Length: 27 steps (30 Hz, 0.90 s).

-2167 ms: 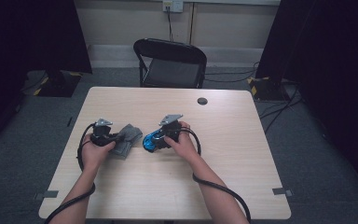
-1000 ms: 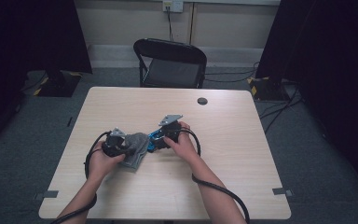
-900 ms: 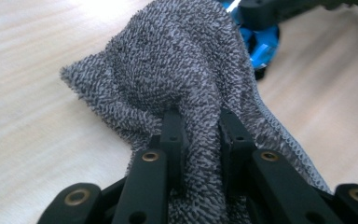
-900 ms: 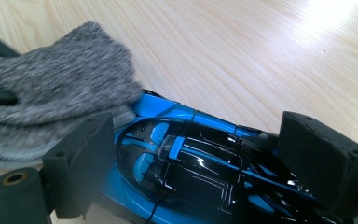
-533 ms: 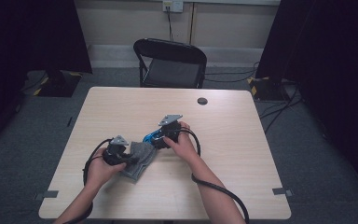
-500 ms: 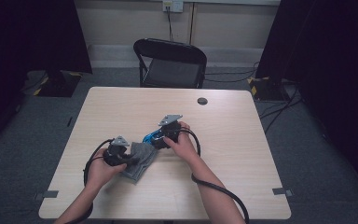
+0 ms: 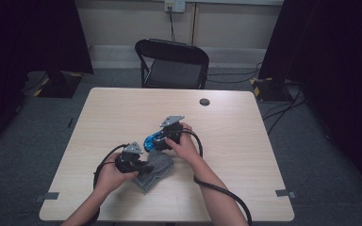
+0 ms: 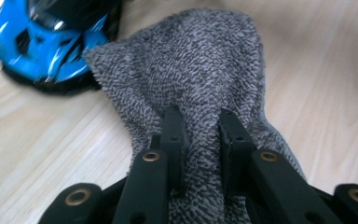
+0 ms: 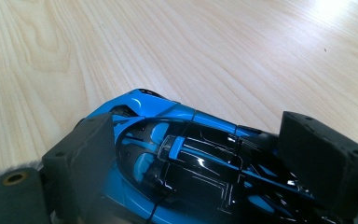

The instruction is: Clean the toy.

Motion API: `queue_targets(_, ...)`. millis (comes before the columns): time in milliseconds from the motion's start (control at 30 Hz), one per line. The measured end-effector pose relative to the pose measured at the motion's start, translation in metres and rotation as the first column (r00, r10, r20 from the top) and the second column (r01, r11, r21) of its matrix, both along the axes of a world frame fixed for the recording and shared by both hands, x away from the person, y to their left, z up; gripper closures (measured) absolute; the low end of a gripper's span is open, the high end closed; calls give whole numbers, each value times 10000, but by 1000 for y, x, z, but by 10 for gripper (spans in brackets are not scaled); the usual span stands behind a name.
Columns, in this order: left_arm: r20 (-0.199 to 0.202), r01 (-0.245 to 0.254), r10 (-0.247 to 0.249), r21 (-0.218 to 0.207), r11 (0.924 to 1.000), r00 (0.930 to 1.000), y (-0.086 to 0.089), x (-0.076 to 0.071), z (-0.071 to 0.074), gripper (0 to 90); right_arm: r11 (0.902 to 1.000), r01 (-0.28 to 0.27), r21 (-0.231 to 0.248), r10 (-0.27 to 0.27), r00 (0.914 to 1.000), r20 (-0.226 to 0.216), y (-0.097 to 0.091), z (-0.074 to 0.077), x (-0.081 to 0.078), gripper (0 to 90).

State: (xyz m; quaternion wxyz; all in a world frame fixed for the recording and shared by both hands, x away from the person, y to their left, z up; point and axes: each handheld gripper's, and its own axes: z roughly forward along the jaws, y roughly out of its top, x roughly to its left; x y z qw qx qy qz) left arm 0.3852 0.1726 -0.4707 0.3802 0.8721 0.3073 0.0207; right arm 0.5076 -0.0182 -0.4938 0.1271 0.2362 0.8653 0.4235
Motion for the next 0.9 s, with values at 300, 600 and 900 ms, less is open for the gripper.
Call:
queue_targets(300,226,-289,294,-222,9993,9993,10,2,9,750,10000,20,57,-20,10000,31,0,-1,-1,112)
queue_targets(600,438,-1372,1400,-606,9887,9892,50,8,21,750,9999,43,107,-43,10000,42,0,-1,-1,113)
queue_targets(900,485,-2475,2519,-808,9655,9665,79,18,24,750,9999,32,105,-33,10000,73,0,-1,-1,113)
